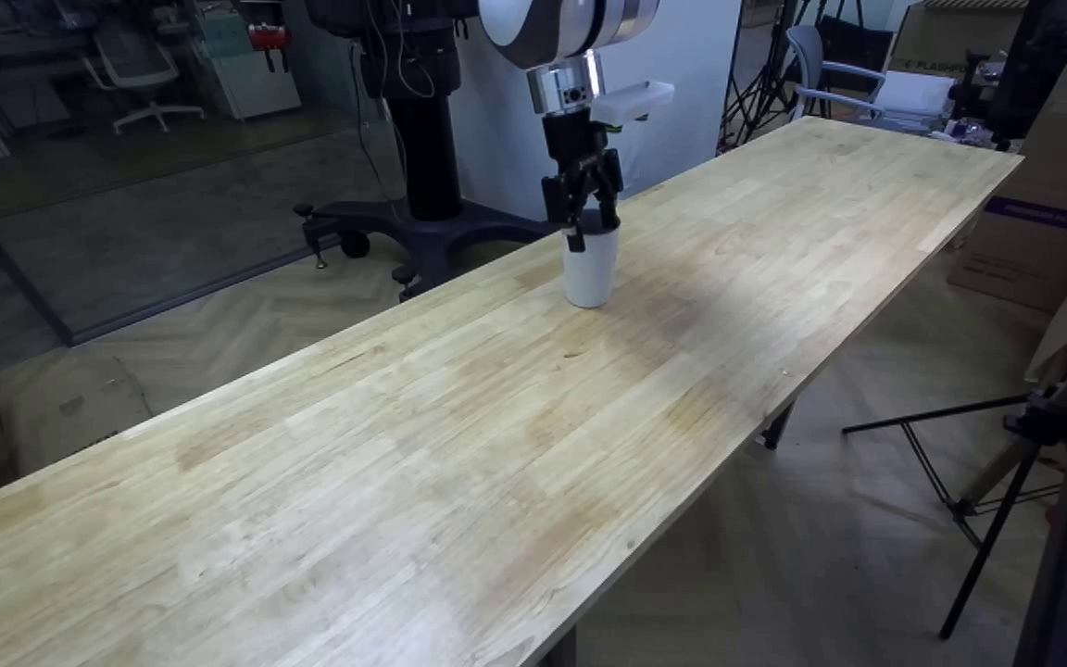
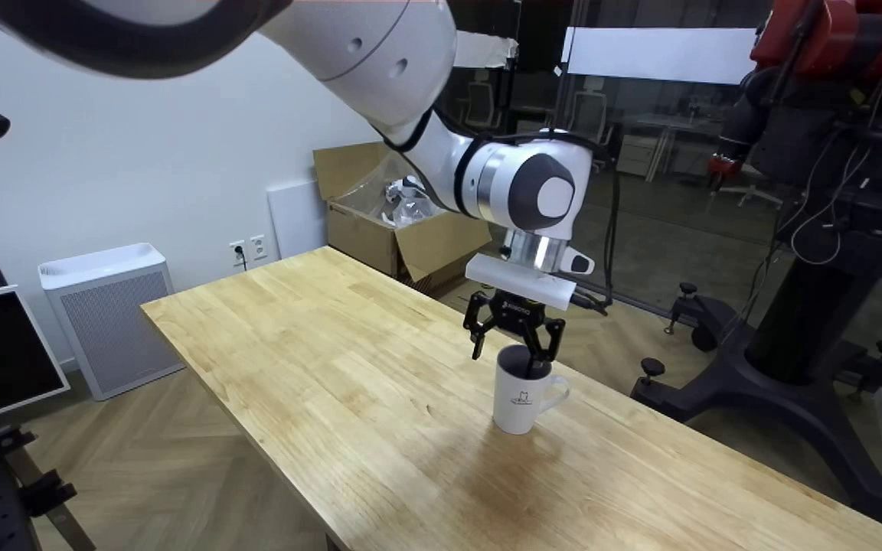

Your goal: Move the mug to the left

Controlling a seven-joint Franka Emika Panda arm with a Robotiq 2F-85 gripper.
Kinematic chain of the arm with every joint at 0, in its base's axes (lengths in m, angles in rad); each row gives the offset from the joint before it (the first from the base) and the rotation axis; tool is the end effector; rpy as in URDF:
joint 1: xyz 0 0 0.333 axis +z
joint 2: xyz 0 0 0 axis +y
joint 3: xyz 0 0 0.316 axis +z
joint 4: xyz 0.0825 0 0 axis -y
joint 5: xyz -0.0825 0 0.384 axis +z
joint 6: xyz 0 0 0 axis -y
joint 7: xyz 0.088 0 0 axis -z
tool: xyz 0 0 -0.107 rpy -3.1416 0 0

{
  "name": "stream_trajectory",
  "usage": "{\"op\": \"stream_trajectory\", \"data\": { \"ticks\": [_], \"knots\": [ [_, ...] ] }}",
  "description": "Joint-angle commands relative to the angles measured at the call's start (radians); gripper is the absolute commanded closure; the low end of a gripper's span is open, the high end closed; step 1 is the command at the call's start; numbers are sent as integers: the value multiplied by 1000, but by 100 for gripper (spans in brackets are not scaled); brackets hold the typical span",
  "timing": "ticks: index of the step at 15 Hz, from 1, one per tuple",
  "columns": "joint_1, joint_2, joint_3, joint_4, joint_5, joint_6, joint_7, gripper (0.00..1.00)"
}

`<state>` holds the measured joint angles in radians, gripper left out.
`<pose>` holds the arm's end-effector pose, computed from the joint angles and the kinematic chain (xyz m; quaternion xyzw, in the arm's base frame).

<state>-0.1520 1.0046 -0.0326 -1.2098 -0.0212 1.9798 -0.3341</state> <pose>0.7169 -0.1293 0.1442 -0.9892 -0.0853 0.1190 0.0070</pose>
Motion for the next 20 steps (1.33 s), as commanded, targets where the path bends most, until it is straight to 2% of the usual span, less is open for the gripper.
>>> {"op": "stream_trajectory", "data": {
  "ticks": [1, 8, 10, 14, 20],
  "knots": [
    [-5, 63, 2, 116, -11, -72, 25, 40],
    [1, 113, -2, 208, -27, -146, 22, 89],
    [4, 117, -2, 224, -36, -173, 18, 99],
    [10, 103, 1, 238, -48, -251, 18, 98],
    [14, 73, 41, 238, -24, -456, -16, 98]
  ]
}}
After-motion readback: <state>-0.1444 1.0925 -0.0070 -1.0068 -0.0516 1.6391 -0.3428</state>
